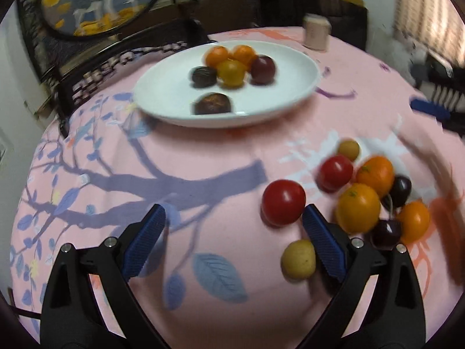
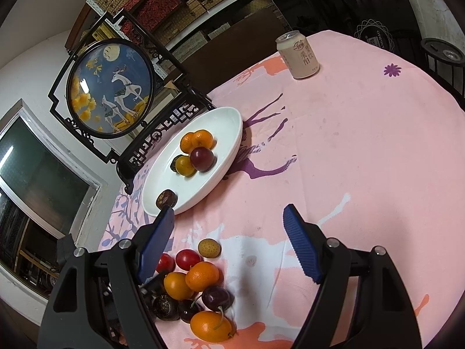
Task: Organize fruits
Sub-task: 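Grasp a red tomato with the left tool while the right grasps a small yellow-green fruit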
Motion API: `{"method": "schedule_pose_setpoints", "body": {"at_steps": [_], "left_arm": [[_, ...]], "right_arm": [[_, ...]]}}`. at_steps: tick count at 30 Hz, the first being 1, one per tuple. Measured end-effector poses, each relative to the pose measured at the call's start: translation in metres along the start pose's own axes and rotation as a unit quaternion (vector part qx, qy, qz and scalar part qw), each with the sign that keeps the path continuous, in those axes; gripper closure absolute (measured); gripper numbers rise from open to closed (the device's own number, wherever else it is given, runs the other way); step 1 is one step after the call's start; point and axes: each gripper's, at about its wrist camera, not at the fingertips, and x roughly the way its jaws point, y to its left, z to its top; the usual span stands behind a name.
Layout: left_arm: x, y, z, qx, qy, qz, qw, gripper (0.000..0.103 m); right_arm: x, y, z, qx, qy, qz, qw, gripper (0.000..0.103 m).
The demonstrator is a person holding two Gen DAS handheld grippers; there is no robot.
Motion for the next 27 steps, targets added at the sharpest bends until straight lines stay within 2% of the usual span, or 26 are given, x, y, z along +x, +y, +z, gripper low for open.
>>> {"method": "schedule_pose_setpoints", "body": {"at_steps": [2, 5, 7, 9, 12, 14, 19, 23, 27], "left_arm": [[-0.011, 0.016, 0.001, -0.030, -0.020, 0.021, 0.9991, 0.006], [-0.017, 0.034, 0.002, -0.073, -0.030, -0.012, 0.9968, 0.006], [-0.014, 0.030, 0.002, -0.065, -0.026, -0.019, 0.9974, 0.007], [-0.012, 0.019, 0.002, -0.042, -0.026, -0.008, 0.9987, 0.008], [-0.009, 0.001, 0.001, -0.001, -0.025, -0.002, 0.9997, 0.021], [-0.003, 0.000, 0.002, 0.005, -0.018, -0.009, 0.9998, 0.034], [0.008, 0.001, 0.008, 0.003, -0.009, -0.015, 0.9998, 0.041], [0.016, 0.000, 0.009, 0.004, 0.005, -0.035, 0.9994, 0.063], [0.017, 0.000, 0.011, 0.001, 0.003, -0.042, 0.9991, 0.070]], "right_arm": [[0.000, 0.000, 0.000, 0.000, -0.001, 0.000, 1.000, 0.025], [0.000, 0.001, 0.000, -0.001, 0.000, 0.002, 1.000, 0.025], [0.000, 0.001, 0.000, -0.001, -0.001, 0.003, 1.000, 0.025], [0.000, 0.001, 0.000, -0.001, -0.002, 0.002, 1.000, 0.025], [-0.001, 0.002, -0.001, -0.002, -0.003, 0.002, 1.000, 0.025], [-0.001, 0.002, 0.000, -0.002, -0.003, 0.002, 1.000, 0.025], [-0.001, 0.003, -0.001, -0.005, -0.001, 0.002, 1.000, 0.025], [0.000, 0.006, -0.002, -0.010, 0.002, 0.001, 1.000, 0.025], [0.003, 0.008, -0.004, -0.014, 0.009, 0.004, 1.000, 0.025]]}}
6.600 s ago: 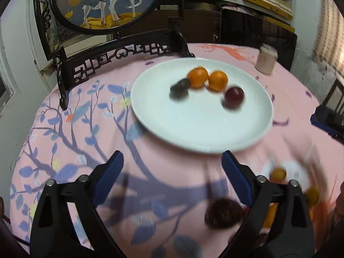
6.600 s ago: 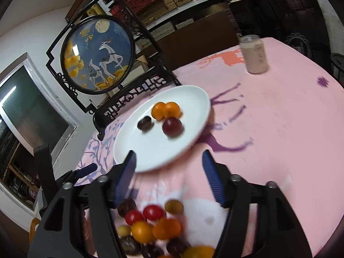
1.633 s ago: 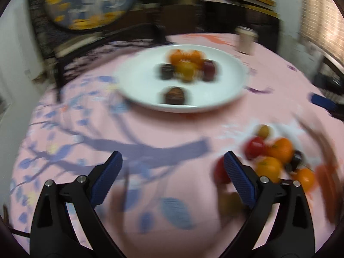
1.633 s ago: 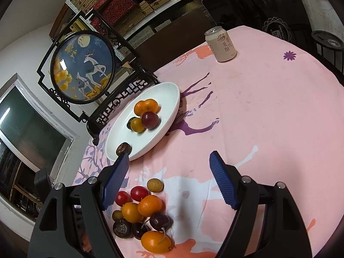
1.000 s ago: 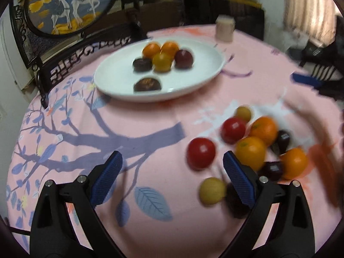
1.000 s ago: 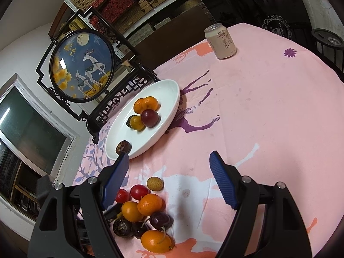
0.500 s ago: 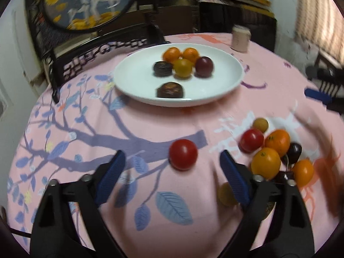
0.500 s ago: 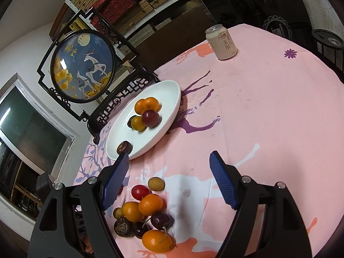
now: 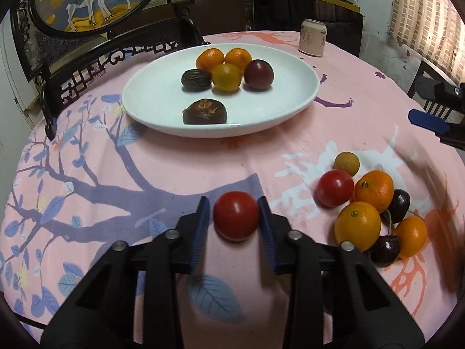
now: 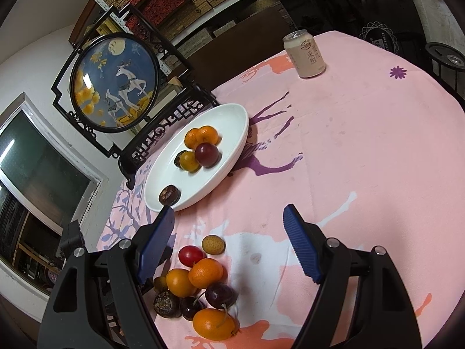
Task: Organize fruits
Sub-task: 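Grasp a red tomato with the left tool while the right grasps a small yellow-green fruit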
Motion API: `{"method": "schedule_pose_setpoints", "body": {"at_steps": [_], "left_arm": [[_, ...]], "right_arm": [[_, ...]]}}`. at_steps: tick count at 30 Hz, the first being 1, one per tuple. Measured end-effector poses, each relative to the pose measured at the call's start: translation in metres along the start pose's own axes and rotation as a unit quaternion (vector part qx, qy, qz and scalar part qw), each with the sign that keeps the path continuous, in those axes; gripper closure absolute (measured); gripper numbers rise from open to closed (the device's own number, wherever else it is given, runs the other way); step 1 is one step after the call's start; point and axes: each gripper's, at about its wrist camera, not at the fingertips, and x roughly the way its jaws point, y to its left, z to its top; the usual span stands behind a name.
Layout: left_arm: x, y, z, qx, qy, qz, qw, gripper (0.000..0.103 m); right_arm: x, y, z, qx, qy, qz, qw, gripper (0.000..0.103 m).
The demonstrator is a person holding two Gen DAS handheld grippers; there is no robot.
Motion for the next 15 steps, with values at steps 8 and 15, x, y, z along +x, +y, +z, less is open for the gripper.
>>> {"method": "schedule_pose_setpoints", "body": {"at_steps": [8, 15], "left_arm": [[-0.009, 0.014, 0.002, -0.031, -0.008, 0.004, 0.9995, 0.073], [-0.007, 0.020, 0.002, -0.043, -0.001, 0.009, 0.9990, 0.073]], "right_arm": [[0.023, 0.008, -0.011, -0.001, 0.050, 0.039, 0.998, 0.031], [0.055, 0.014, -0.017, 0.007, 0.111, 0.052, 0.992, 0.065]]}}
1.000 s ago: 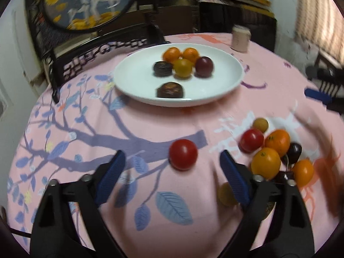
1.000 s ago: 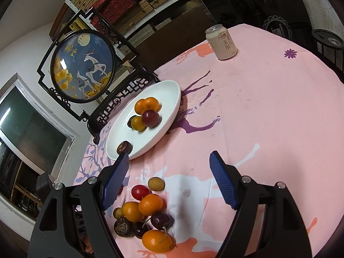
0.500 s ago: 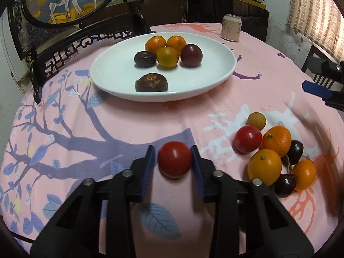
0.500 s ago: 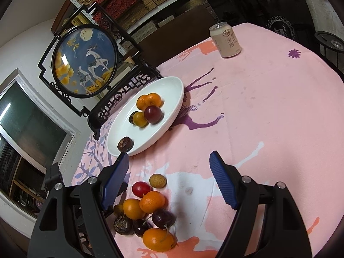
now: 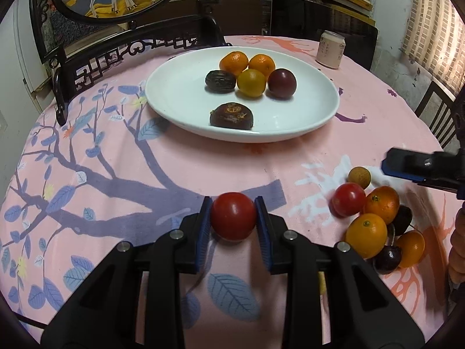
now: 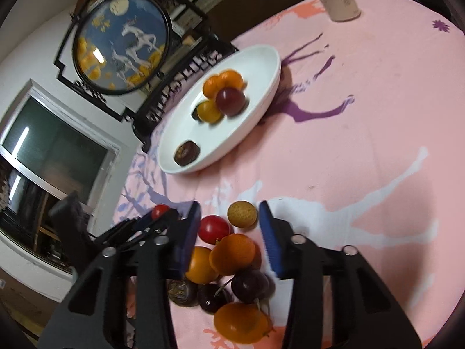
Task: Organize fruits
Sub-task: 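Grasp a red tomato with the left tool while the right grasps a small yellow-green fruit, then lower both fruits onto the white plate and open both tools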
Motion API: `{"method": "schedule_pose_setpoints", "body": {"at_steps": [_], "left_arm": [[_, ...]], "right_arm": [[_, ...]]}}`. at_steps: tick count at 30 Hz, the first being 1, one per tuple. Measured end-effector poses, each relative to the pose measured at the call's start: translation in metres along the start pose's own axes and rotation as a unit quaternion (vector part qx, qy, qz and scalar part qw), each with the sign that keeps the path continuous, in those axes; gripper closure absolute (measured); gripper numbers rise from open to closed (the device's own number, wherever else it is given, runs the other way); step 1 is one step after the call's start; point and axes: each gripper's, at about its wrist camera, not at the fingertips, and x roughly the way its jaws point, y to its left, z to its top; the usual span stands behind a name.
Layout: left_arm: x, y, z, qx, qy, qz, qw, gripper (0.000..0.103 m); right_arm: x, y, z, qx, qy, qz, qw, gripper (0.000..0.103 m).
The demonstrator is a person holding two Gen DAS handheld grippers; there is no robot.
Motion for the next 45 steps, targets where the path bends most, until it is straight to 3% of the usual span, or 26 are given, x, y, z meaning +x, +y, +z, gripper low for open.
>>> {"method": "schedule_pose_setpoints", "body": {"at_steps": [9, 15, 18, 25, 31, 32, 33, 34, 39, 45], "left_arm": [[0.005, -0.001, 0.000, 0.004, 0.007, 0.005, 0.9999, 0.073], [0.005, -0.004, -0.001, 0.016, 0.004, 0.012, 0.9998, 0.073], [-0.010, -0.002, 0.002, 0.009, -0.018, 0.007, 0.9998, 0.073], [-0.014, 0.006, 0.063, -0.008, -0.050, 0.023, 0.9984, 0.073], [0.022, 0.018, 0.100, -0.041, -0.042, 0.035, 0.9976, 0.073], [0.027, 0.021, 0.100, -0.048, -0.039, 0.036, 0.9974, 0.067], [0.030, 0.023, 0.099, -0.047, -0.035, 0.038, 0.9975, 0.060], [0.032, 0.024, 0.099, -0.043, -0.034, 0.042, 0.9976, 0.046], [0.025, 0.026, 0.099, -0.044, -0.043, 0.036, 0.9975, 0.043], [0.009, 0.024, 0.080, -0.041, -0.056, 0.033, 0.9970, 0.030]], "right_arm": [[0.027, 0.016, -0.004, -0.053, 0.021, -0.082, 0.995, 0.075], [0.021, 0.014, -0.005, -0.061, 0.009, -0.086, 0.994, 0.078], [0.000, 0.013, -0.003, -0.062, -0.026, -0.082, 0.994, 0.078], [-0.021, 0.027, 0.040, -0.062, -0.079, -0.077, 0.992, 0.078], [0.024, 0.047, 0.075, -0.086, -0.056, -0.077, 0.992, 0.077], [0.033, 0.048, 0.077, -0.091, -0.050, -0.075, 0.992, 0.076], [0.038, 0.048, 0.077, -0.094, -0.047, -0.079, 0.991, 0.064], [0.041, 0.047, 0.078, -0.101, -0.049, -0.092, 0.989, 0.058], [0.034, 0.039, 0.078, -0.098, -0.061, -0.089, 0.989, 0.055], [0.004, 0.039, 0.061, -0.100, -0.086, -0.088, 0.987, 0.050]]}}
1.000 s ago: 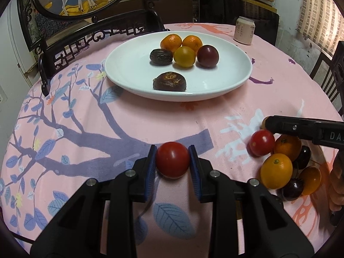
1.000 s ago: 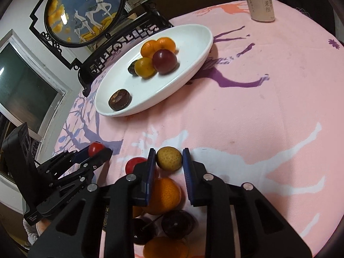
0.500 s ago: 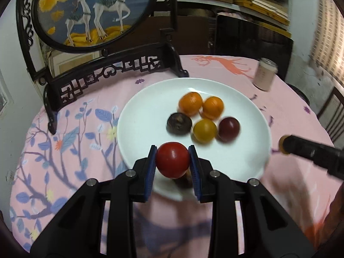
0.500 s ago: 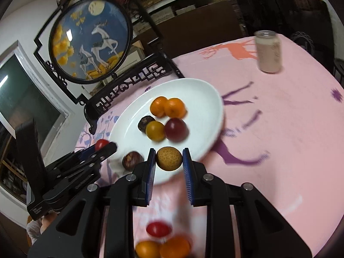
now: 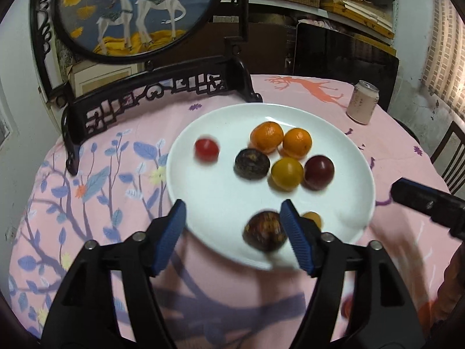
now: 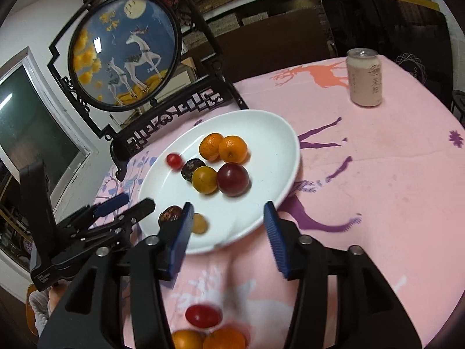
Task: Organize fruits
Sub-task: 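Lower both fruits onto the white plate and open both tools, then grasp a small yellow fruit with the left tool while the right grasps an orange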
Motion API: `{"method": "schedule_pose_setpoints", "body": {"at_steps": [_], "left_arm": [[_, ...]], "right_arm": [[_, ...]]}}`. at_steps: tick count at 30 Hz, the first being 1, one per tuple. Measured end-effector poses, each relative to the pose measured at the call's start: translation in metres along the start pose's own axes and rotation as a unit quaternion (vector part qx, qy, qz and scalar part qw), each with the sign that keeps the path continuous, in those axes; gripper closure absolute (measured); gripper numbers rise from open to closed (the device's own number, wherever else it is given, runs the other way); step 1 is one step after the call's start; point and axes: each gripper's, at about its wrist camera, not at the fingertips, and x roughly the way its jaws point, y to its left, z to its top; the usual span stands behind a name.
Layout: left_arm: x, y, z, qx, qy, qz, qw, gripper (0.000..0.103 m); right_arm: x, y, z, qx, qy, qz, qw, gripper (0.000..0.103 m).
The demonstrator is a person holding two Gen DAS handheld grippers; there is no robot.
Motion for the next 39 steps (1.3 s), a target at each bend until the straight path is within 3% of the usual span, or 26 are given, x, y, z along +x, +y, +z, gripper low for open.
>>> {"method": "schedule_pose_setpoints", "body": {"at_steps": [4, 8, 14, 18, 23, 25, 27, 30, 32, 35, 39], "left_arm": [[-0.016, -0.004, -0.018, 0.006, 0.003, -0.015, 0.9999, 0.028], [-0.037, -0.012, -0.042, 0.035, -0.002, -0.019, 0.9992, 0.019], [-0.059, -0.013, -0.078, 0.048, 0.017, -0.047, 0.9976, 0.018], [-0.063, -0.024, -0.097, 0.076, 0.029, -0.050, 0.9955, 0.018], [-0.060, -0.032, -0.105, 0.096, 0.041, -0.051, 0.9933, 0.017], [-0.056, -0.029, -0.106, 0.091, 0.050, -0.051, 0.9933, 0.009], [-0.055, -0.024, -0.105, 0.084, 0.051, -0.050, 0.9939, 0.008], [-0.059, -0.005, -0.098, 0.065, 0.030, 0.023, 0.9971, 0.009], [-0.059, 0.012, -0.095, 0.031, 0.030, 0.037, 0.9984, 0.012], [-0.069, 0.028, -0.092, -0.005, 0.014, 0.010, 0.9998, 0.012], [-0.074, 0.003, -0.103, 0.052, 0.008, -0.006, 0.9986, 0.013]], "right_arm": [[-0.020, -0.003, -0.015, 0.004, -0.011, 0.004, 1.000, 0.050], [-0.034, -0.012, -0.033, 0.014, -0.012, 0.005, 1.000, 0.048], [-0.056, -0.027, -0.050, 0.036, -0.024, -0.004, 0.999, 0.047], [-0.071, -0.033, -0.054, 0.049, -0.044, -0.006, 0.998, 0.033], [-0.075, -0.037, -0.056, 0.053, -0.048, -0.007, 0.997, 0.033], [-0.076, -0.038, -0.055, 0.054, -0.049, -0.007, 0.997, 0.033], [-0.076, -0.039, -0.055, 0.055, -0.050, -0.008, 0.997, 0.033], [-0.077, -0.039, -0.054, 0.056, -0.052, -0.008, 0.997, 0.033], [-0.078, -0.040, -0.054, 0.057, -0.053, -0.006, 0.997, 0.033], [-0.080, -0.039, -0.053, 0.054, -0.056, -0.004, 0.997, 0.033], [-0.080, -0.038, -0.053, 0.055, -0.054, -0.006, 0.997, 0.033]]}}
